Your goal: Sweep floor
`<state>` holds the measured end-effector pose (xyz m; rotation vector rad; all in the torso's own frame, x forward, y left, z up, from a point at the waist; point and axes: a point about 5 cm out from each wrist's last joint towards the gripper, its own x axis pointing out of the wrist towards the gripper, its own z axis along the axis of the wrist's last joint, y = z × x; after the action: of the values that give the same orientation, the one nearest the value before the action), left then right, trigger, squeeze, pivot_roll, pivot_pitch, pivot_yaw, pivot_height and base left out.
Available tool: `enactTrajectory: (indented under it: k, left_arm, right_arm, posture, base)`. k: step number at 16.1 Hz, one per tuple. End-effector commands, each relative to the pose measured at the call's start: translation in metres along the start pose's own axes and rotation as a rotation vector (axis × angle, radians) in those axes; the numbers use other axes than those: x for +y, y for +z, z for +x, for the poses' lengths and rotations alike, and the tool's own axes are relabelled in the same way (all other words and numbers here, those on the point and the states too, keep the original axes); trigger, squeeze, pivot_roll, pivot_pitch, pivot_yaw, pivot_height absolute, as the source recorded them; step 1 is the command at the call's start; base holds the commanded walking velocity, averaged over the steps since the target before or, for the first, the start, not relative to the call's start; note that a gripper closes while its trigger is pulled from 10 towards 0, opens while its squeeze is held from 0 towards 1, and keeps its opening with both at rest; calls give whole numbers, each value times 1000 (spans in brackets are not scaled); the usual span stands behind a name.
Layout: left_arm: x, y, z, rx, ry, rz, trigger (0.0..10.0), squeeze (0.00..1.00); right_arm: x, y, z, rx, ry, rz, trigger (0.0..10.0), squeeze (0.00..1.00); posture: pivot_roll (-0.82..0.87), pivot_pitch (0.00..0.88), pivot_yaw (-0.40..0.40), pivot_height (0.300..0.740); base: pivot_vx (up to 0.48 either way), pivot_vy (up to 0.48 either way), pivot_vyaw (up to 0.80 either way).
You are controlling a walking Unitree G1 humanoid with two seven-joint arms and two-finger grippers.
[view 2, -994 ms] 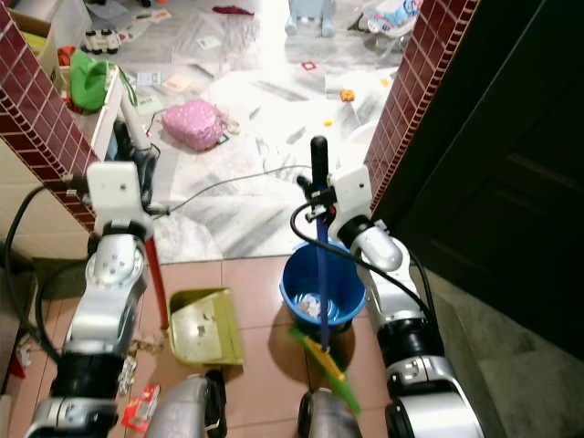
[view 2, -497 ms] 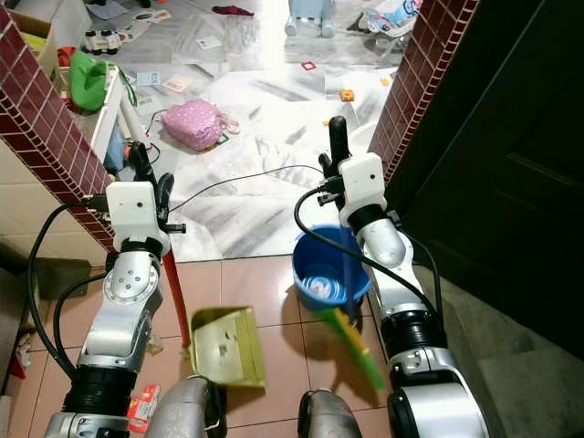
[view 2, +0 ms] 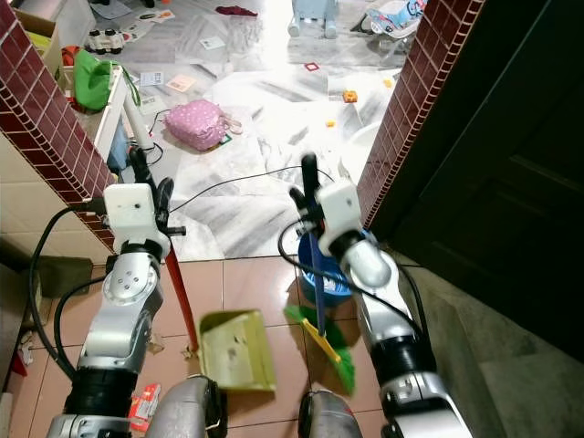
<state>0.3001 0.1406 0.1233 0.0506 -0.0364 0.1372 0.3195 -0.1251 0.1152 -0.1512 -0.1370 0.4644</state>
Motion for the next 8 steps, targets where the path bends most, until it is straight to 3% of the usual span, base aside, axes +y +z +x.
enactTrajectory:
  k: [1,3,8]
  left_arm:
    - [2,9,-2,-42,-12,1,10000,0]
    - [0,12,-2,-55,-28,16,10000,0]
    - [-10,25,-3,-78,-100,16,10000,0]
  right_arm:
    - [-7,-3,-7,29,-85,-29,10000,0]
    - [-8,-9,-11,68,-162,-43,10000,0]
    - [-11,-12,-8,114,-214,-23,10000,0]
  posture:
    - [-40,110,-21,740]
    - [-37,114,-19,740]
    - [-20,121,-17,740]
  base:
    - [0,0,0]
    - [0,0,0]
    - [0,0,0]
